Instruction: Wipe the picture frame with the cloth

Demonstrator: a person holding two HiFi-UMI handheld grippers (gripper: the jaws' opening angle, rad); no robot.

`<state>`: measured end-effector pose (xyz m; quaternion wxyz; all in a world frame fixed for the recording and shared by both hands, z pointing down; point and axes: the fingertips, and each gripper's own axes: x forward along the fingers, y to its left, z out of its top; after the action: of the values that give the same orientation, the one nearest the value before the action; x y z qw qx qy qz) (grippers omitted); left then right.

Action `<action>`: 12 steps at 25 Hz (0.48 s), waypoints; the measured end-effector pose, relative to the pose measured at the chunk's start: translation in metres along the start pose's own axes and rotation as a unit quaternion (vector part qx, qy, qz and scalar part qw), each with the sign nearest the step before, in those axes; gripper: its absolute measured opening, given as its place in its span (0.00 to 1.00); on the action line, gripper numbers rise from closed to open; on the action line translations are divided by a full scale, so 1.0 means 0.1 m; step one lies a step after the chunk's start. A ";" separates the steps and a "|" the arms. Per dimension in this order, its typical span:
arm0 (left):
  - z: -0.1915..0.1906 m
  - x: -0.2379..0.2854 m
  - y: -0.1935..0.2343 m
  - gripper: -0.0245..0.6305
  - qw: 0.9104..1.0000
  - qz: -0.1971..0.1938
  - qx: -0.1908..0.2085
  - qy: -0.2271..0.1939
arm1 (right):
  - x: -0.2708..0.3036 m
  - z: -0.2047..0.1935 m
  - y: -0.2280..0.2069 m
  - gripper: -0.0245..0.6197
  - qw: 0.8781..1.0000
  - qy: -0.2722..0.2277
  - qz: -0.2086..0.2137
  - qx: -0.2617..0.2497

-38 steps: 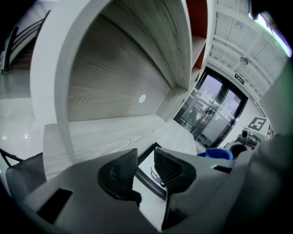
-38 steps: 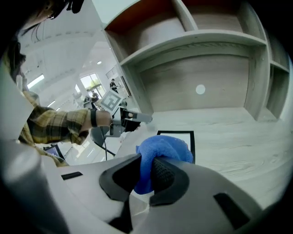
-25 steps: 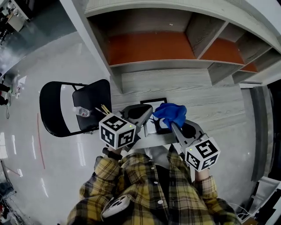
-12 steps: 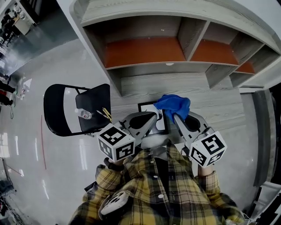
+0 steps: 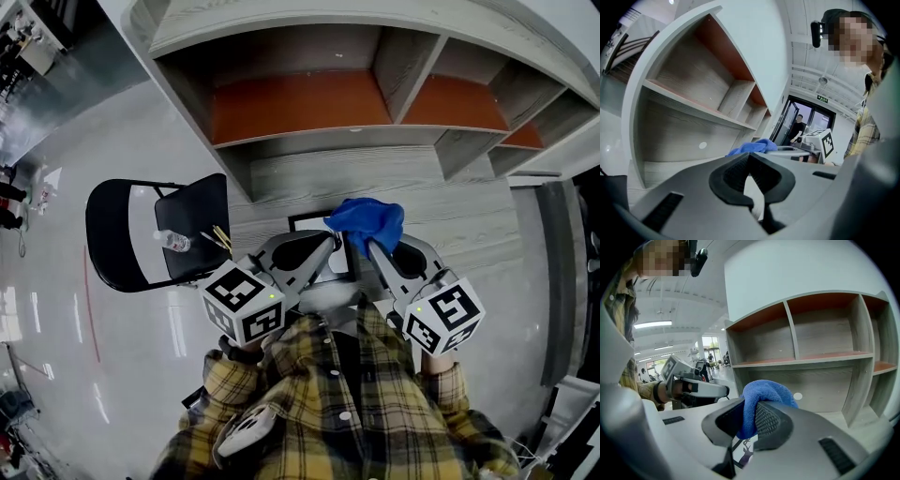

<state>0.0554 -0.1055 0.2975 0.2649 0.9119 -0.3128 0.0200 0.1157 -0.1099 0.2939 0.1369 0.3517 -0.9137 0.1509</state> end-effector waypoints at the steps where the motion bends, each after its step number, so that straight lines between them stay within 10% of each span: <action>1: 0.00 0.01 0.00 0.05 1.000 -0.003 -0.001 0.001 | 0.00 0.00 0.00 0.12 1.000 0.001 0.000 0.000; 12: 0.06 0.04 0.02 0.05 1.000 -0.002 0.002 0.002 | 0.00 -0.07 -0.07 0.12 1.000 0.011 0.013 0.004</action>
<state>0.0566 -0.1119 0.2942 0.2635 0.9130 -0.3106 0.0216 0.1215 -0.1127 0.3015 0.1441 0.3389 -0.9158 0.1600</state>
